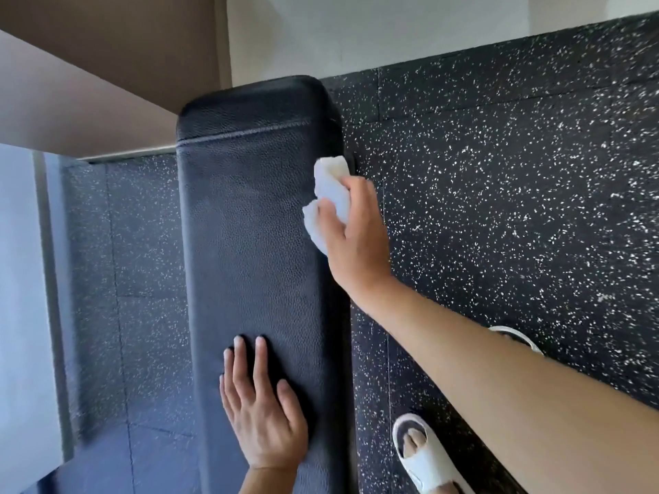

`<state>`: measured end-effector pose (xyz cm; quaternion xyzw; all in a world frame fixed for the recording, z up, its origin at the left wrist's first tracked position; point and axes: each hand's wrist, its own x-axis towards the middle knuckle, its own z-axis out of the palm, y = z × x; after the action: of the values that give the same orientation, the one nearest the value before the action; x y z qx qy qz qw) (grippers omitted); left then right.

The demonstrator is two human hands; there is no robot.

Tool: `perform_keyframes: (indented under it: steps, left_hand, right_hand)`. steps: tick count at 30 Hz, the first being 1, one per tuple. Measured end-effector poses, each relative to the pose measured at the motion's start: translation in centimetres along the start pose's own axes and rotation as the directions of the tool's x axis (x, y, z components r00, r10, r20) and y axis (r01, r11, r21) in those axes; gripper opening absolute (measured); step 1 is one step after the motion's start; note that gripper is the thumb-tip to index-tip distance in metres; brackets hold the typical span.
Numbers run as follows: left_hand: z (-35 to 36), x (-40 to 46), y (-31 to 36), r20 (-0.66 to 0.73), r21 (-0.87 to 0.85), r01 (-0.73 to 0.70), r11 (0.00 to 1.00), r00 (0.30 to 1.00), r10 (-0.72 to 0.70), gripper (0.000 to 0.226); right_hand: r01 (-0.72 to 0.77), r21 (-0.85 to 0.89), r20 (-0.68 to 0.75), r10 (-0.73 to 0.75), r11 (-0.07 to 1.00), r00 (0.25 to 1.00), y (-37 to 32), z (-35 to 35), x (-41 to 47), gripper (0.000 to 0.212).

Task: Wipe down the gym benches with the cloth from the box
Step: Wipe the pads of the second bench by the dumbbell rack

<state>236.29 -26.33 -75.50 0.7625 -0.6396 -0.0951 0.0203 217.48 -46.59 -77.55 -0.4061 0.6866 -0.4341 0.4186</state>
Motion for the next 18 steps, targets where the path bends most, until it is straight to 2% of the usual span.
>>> perform_keyframes:
  steps: [2, 5, 9, 13, 18]
  left_hand:
    - [0.0, 0.0, 0.1, -0.012, 0.005, -0.011, 1.0, 1.0, 0.011, 0.066]
    - [0.1, -0.1, 0.0, -0.03, -0.001, -0.02, 1.0, 0.999, 0.02, 0.065]
    - [0.4, -0.1, -0.2, -0.043, -0.011, -0.014, 1.0, 0.999, 0.014, 0.065]
    - [0.6, -0.2, -0.3, -0.039, -0.011, -0.008, 1.0, 0.999, 0.008, 0.066]
    - [0.6, -0.3, -0.2, -0.048, -0.017, -0.01, 1.0, 0.999, 0.01, 0.066]
  right_hand:
    - [-0.013, 0.004, -0.044, 0.013, 1.0, 0.999, -0.2, 0.3, 2.0, 0.017]
    - [-0.021, 0.031, -0.042, 0.022, 0.999, 0.999, 0.5, 0.2, -0.4, 0.02]
    - [-0.026, 0.053, 0.025, 0.025, 0.998, 0.999, 2.2, -0.8, -9.6, 0.033]
    - [-0.088, 0.073, 0.097, 0.081, 0.993, 0.992, 4.0, -1.6, -18.3, 0.032]
    - [-0.122, 0.115, 0.071, 0.114, 0.986, 0.991, 3.7, -1.1, -16.2, 0.024]
